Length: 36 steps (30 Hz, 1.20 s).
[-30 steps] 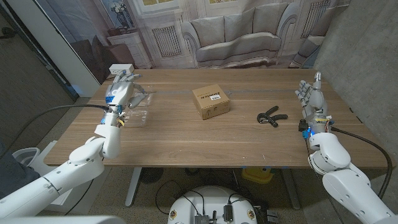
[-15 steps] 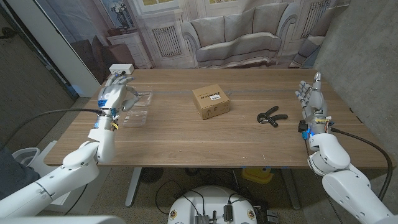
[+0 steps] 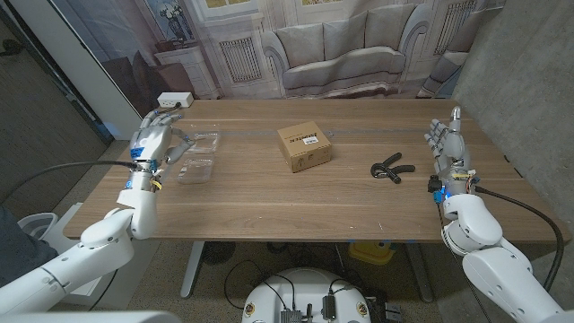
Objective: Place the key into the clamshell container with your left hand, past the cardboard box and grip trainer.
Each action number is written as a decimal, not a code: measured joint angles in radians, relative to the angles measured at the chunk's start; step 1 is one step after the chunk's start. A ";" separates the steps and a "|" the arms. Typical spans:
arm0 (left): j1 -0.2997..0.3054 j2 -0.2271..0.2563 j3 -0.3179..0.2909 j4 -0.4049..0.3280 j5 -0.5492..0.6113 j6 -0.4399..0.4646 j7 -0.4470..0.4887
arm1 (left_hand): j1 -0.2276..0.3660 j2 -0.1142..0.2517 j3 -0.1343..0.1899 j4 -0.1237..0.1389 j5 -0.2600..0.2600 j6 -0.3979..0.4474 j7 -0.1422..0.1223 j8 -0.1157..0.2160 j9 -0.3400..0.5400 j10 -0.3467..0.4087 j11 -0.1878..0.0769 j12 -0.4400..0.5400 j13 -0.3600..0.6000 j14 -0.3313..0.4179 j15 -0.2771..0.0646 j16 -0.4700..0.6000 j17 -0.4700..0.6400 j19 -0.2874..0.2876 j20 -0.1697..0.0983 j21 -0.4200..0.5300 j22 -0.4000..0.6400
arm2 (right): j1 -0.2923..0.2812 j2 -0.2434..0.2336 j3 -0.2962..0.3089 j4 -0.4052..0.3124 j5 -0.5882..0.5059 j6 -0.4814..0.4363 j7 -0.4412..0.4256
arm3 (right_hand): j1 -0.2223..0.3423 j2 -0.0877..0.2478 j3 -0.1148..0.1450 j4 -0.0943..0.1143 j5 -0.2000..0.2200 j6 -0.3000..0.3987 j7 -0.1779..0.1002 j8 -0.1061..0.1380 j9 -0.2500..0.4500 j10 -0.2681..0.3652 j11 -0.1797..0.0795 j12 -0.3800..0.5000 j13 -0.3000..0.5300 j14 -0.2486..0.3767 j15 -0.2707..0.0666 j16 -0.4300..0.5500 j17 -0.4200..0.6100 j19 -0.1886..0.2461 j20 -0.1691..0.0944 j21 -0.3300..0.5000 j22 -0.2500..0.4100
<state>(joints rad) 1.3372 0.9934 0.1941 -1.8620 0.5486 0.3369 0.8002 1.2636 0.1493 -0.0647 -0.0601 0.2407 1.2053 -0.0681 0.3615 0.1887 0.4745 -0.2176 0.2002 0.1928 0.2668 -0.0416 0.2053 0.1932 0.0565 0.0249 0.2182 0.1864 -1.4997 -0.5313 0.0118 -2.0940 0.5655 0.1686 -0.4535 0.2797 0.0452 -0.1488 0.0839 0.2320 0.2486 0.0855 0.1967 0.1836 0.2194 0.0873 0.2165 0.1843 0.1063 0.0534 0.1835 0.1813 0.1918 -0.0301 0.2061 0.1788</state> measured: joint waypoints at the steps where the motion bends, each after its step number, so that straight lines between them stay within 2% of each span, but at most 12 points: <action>1: 0.008 0.002 -0.007 0.003 -0.001 0.001 0.001 | 0.000 0.000 0.000 0.000 0.000 0.001 -0.002 0.000 0.000 0.000 0.000 0.000 0.000 0.000 0.000 0.000 0.000 0.000 0.000 0.000 0.000 | -0.001 0.000 0.000 -0.001 0.000 -0.001 -0.001 | 0.000 0.000 0.000 0.000 0.000 0.000 0.000 0.000 0.000 0.000 0.000 0.000 0.000 0.000 0.000 0.000 0.000 0.000 0.000 0.000 0.000; 18: 0.030 0.009 -0.035 0.031 -0.022 0.002 0.016 | 0.005 -0.005 0.000 0.000 0.000 0.001 -0.002 0.000 0.000 0.000 0.000 0.000 0.000 0.000 0.000 -0.005 0.000 0.000 0.000 0.000 0.000 | -0.022 0.001 0.007 -0.029 -0.003 -0.006 -0.008 | 0.004 0.004 0.000 0.000 0.000 0.000 0.000 0.000 0.000 0.000 0.000 0.000 0.000 0.000 0.000 0.000 0.000 0.004 -0.004 0.000 0.000; 36: -0.028 0.002 0.008 0.113 -0.050 -0.028 0.019 | 0.005 -0.005 -0.001 0.007 0.000 0.014 0.011 0.000 0.000 0.000 0.000 0.000 0.000 0.000 0.000 -0.005 0.000 0.000 0.000 0.000 0.000 | -0.037 0.005 0.009 -0.069 -0.027 -0.049 -0.042 | 0.004 0.004 0.000 0.000 0.000 0.004 -0.004 0.000 0.000 0.004 -0.004 0.000 0.000 0.000 0.000 0.000 0.000 0.004 -0.004 0.000 0.000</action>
<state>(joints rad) 1.3087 0.9954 0.2018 -1.7488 0.4983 0.3084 0.8189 1.2688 0.1441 -0.0658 -0.0533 0.2407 1.2193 -0.0569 0.3615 0.1887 0.4744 -0.2176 0.2002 0.1928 0.2668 -0.0416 0.2002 0.1932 0.0564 0.0249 0.2182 0.1865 -1.5366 -0.5264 0.0206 -2.1629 0.5388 0.1200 -0.4953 0.2837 0.0491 -0.1487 0.0840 0.2320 0.2521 0.0819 0.1966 0.1836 0.2230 0.0838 0.2165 0.1843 0.1062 0.0535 0.1835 0.1815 0.1954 -0.0338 0.2061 0.1788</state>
